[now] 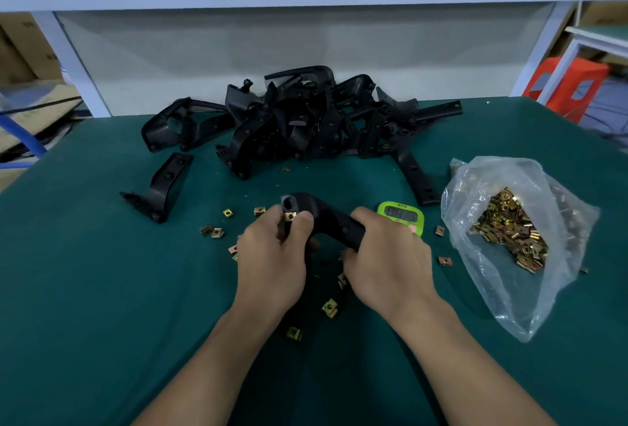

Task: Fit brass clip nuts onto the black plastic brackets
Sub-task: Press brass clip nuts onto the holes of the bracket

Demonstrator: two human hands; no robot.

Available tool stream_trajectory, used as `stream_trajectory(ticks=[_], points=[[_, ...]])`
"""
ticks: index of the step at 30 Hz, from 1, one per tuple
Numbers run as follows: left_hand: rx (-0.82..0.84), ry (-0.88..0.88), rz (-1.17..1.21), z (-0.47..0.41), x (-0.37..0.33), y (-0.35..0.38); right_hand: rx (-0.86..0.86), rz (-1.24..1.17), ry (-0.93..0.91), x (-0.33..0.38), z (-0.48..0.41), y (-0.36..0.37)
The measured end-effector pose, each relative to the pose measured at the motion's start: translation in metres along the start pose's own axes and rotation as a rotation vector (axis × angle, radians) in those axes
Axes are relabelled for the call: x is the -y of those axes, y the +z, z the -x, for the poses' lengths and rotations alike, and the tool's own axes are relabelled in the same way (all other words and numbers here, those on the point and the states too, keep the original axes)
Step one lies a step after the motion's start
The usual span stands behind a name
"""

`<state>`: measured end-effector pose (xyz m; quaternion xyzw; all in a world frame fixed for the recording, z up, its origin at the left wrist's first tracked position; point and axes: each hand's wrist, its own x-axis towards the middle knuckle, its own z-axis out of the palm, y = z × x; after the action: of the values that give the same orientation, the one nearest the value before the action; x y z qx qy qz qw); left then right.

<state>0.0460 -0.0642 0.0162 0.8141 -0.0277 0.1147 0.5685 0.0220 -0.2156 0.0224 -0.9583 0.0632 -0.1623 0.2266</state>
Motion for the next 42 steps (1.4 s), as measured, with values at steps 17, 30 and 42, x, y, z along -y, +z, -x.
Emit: stream_trajectory(ticks=[17, 30, 42], points=[[0.407, 0.205, -0.37, -0.001, 0.011, 0.011, -0.076, -0.325, 0.262, -0.017, -0.014, -0.014], [0.014, -0.124, 0.259, -0.013, 0.003, -0.01, -0.022, -0.244, 0.208, -0.017, -0.015, -0.016], [0.144, -0.181, 0.382, -0.008, -0.001, -0.004, -0.001, -0.191, 0.165, -0.016, -0.013, -0.011]])
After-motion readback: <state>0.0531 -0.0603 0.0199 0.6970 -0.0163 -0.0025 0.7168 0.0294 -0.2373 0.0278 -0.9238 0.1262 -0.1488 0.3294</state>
